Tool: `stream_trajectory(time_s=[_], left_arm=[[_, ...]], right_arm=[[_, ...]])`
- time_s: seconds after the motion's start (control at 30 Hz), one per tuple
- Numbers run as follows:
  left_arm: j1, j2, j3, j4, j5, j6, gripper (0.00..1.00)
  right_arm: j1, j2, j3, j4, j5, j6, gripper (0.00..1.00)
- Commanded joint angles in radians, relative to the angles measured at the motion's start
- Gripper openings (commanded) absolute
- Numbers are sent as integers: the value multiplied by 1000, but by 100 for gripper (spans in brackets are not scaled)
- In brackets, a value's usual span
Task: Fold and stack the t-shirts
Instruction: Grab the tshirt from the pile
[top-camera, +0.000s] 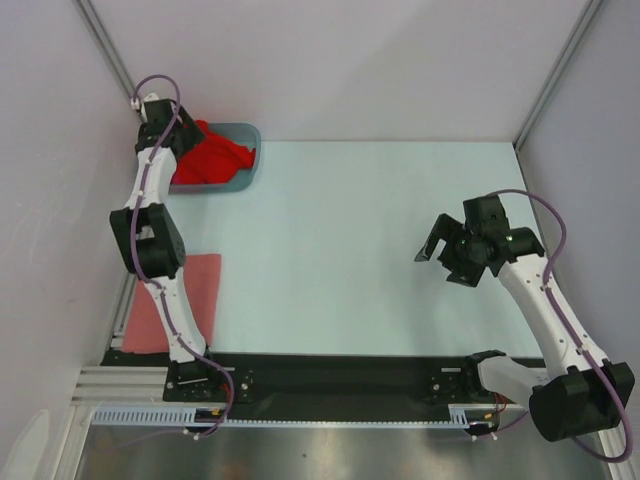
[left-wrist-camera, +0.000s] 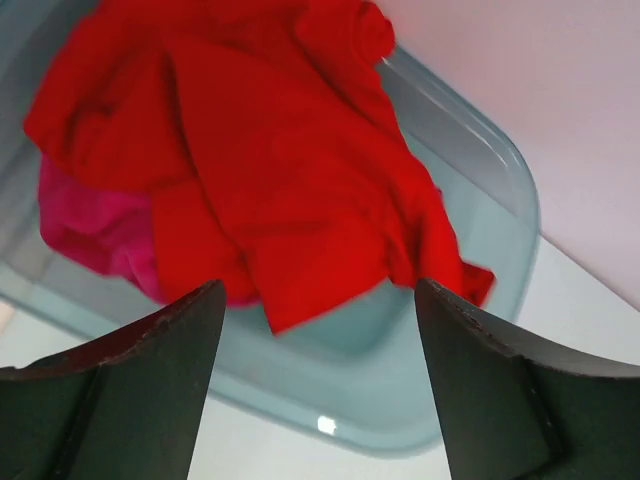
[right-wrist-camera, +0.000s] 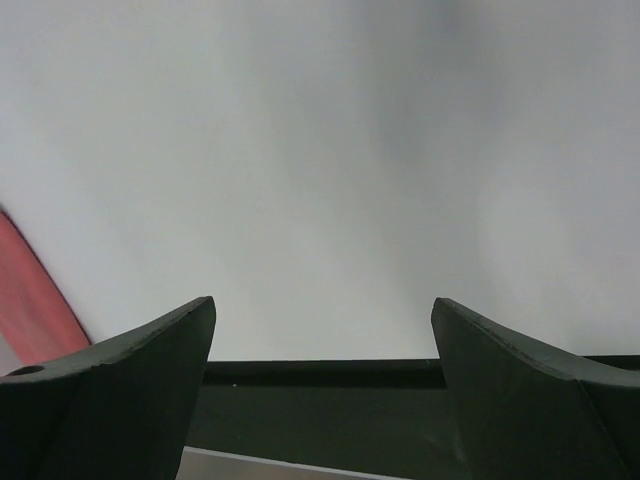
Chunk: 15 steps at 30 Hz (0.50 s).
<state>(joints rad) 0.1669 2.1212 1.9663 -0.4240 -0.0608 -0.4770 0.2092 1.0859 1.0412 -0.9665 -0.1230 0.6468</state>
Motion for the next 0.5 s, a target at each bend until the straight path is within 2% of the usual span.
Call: stream_trajectory(time_s=[0.0,0.03,0.13,0.47], left_arm=[[3,103,202,-51,-122,64,82],[5,153,260,-61,-125,61,82],[11,207,308,-53,-155,38,82],[57,301,281,50,-157,-11,85]], right_arm=[[-43,14,23,14,-29,-44,97],[-54,20,20,20,-32,-47,97],[-77,42,28,28,-32,-52,97],[-137,108,40,48,-24,-61,97]])
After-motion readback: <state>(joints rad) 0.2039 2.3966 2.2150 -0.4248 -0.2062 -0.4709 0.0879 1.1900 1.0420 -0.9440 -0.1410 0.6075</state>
